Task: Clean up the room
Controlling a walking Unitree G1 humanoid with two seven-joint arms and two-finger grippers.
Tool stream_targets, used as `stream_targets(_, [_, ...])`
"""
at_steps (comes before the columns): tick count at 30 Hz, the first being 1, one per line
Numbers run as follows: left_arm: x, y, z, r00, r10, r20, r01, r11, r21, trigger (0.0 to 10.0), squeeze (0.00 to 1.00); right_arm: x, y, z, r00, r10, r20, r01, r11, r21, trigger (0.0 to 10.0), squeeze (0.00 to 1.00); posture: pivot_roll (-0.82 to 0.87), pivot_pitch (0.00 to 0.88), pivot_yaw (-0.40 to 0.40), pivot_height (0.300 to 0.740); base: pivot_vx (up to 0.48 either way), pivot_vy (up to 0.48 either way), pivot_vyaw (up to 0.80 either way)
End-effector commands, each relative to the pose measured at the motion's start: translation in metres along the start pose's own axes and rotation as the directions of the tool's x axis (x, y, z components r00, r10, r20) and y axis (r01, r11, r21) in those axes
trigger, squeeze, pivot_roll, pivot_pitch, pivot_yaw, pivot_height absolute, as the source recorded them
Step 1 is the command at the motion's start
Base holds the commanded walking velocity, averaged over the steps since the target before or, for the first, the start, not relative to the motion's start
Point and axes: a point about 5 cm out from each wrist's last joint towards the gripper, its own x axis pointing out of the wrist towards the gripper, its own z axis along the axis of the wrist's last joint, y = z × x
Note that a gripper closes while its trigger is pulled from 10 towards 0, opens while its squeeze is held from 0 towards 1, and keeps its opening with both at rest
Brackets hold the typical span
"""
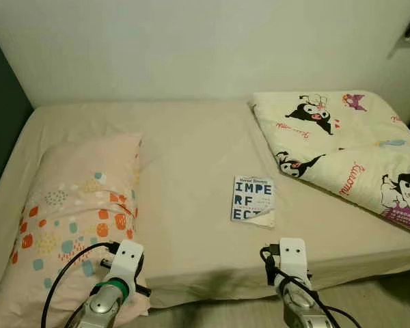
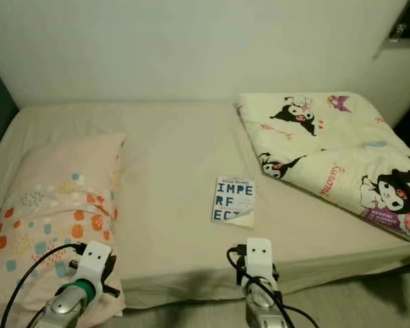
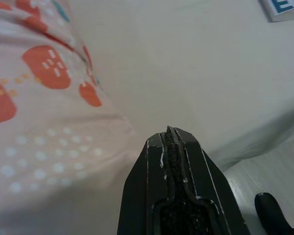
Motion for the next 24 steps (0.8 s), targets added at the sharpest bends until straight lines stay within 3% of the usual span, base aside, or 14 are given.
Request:
stream_targets(1, [-0.001, 0.000, -0.005, 1.000, -0.002, -0.015, 0.002, 1.000, 0.002, 10.0, 0.00, 0.000, -0.001, -0.006, 1.000, -0.006, -0.018, 0.005, 1.000, -0.008, 10.0, 0.00, 0.11, 0.007, 0.029, 0.740, 0.000, 0.000, 0.00])
stream_targets(24, [-0.001, 0.006, -0.025, 0.997, 0.017, -0.081, -0.018, 1.000, -0.005, 10.0, 0.00, -0.001, -0.001, -0.007, 1.000, 0.027, -0.003, -0.027, 0.998, 0.063, 10.0, 0.00, 0.11, 0.016, 0.028, 0.740, 0.000, 0.000, 0.00])
